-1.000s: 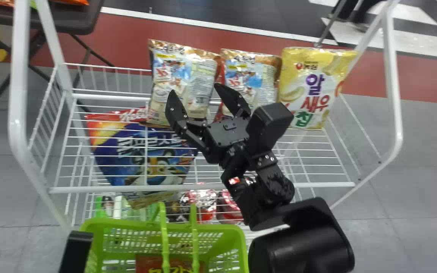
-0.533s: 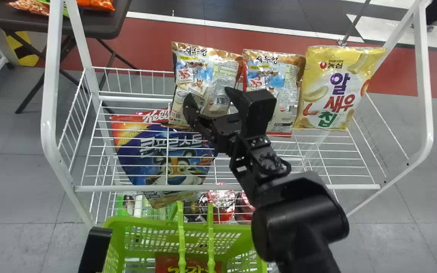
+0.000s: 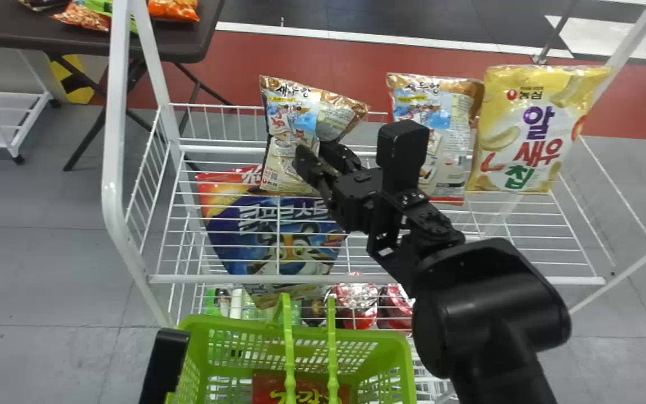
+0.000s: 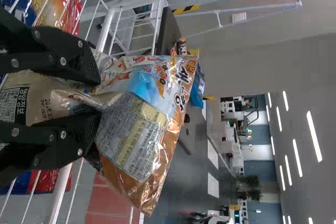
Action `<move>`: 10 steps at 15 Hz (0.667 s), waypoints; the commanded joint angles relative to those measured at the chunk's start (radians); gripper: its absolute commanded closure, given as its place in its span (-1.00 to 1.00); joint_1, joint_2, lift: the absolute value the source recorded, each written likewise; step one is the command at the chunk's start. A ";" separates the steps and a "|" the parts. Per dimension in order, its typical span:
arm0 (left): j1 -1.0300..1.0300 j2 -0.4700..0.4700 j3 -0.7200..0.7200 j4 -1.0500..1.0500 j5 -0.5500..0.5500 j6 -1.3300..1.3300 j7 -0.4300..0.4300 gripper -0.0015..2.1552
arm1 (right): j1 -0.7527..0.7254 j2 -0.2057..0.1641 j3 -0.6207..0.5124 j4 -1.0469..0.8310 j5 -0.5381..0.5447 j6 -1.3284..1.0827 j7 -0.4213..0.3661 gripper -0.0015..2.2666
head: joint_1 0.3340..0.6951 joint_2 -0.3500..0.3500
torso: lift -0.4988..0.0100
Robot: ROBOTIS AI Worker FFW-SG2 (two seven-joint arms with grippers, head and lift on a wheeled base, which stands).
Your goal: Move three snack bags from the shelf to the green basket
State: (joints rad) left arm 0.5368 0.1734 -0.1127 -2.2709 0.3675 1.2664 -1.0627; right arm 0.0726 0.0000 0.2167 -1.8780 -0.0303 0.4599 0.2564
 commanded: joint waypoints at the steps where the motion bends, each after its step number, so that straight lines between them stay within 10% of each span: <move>1: -0.003 0.000 -0.001 -0.001 0.001 0.000 0.001 0.69 | 0.065 0.001 -0.006 -0.128 -0.013 0.073 0.001 0.98 | 1.00 -0.28 | 0.78; 10: -0.011 -0.014 -0.016 -0.009 -0.004 0.009 0.018 0.69 | 0.386 -0.101 -0.392 -0.797 -0.223 0.828 0.187 0.98 | 1.00 -0.77 | 0.78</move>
State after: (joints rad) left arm 0.5264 0.1641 -0.1207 -2.2796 0.3644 1.2746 -1.0467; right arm 0.4064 -0.0960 -0.0769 -2.5976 -0.1981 1.1647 0.4257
